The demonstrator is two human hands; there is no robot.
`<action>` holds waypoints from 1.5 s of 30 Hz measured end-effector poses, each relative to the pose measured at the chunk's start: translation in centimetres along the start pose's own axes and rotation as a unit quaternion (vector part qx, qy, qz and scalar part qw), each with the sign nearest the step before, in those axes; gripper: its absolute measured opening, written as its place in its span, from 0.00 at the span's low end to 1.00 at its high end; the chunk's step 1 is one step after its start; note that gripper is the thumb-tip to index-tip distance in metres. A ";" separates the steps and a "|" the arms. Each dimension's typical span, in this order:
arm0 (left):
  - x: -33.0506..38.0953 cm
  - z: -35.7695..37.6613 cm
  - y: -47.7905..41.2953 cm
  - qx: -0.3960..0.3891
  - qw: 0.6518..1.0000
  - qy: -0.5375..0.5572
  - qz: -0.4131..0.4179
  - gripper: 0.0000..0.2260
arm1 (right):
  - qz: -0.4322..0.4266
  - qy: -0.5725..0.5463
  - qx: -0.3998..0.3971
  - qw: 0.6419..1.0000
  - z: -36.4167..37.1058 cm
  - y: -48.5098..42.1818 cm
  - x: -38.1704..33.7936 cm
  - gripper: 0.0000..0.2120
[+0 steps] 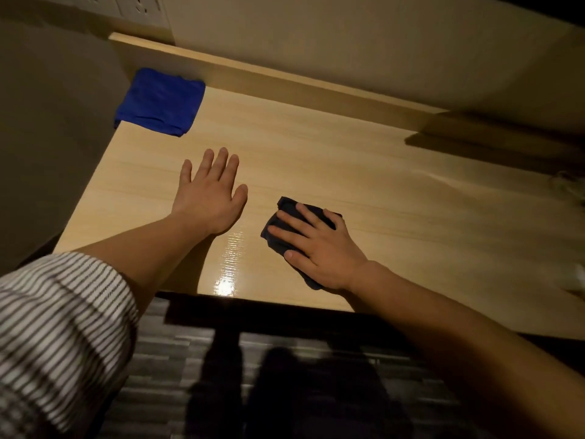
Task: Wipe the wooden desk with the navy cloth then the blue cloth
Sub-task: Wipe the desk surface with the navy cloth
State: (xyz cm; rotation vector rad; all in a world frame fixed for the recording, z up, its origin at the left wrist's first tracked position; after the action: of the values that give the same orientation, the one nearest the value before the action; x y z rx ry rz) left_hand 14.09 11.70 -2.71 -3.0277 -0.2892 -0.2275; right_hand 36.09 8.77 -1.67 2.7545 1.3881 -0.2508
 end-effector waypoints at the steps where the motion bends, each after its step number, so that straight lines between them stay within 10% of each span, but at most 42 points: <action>1: 0.0 0.0 0.0 0.000 1.000 0.000 0.001 0.34 | -0.002 0.000 0.001 1.000 0.1 0.8 -0.8 0.25; 14: 3.6 -2.0 -0.6 -0.011 0.998 0.056 0.005 0.29 | 0.048 -0.166 0.032 0.984 -0.9 6.8 -7.7 0.19; 22: 9.9 0.5 -0.7 -0.004 0.997 0.077 0.031 0.34 | 0.163 -0.412 0.144 0.885 -5.1 7.9 -4.6 0.15; 27: 9.9 1.8 -0.8 0.005 0.999 0.039 0.036 0.37 | 0.177 -0.312 0.210 0.909 -9.1 3.2 4.5 0.15; 37: 9.9 1.8 -0.8 0.014 1.000 0.013 0.020 0.36 | 0.112 -0.020 0.139 0.984 -8.8 -9.9 22.1 0.17; 45: 9.6 2.1 -0.9 0.026 1.000 -0.002 0.017 0.35 | 0.072 0.007 0.031 0.997 -4.8 -11.1 25.8 0.26</action>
State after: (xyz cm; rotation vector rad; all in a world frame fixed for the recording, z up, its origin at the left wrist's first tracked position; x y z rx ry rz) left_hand 23.51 14.53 -3.21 -2.9782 -0.2410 -0.2084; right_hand 42.84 36.41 -0.90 2.8942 1.1979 -0.2740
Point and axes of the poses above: each hand's wrist, its own y-axis away from the middle knuckle, its own z-axis out of the palm, x = y × z, the point moved 10 cm from there along -y, towards the middle knuckle, and after that the axes turned 12 degrees about x, right-handed, at the moved point
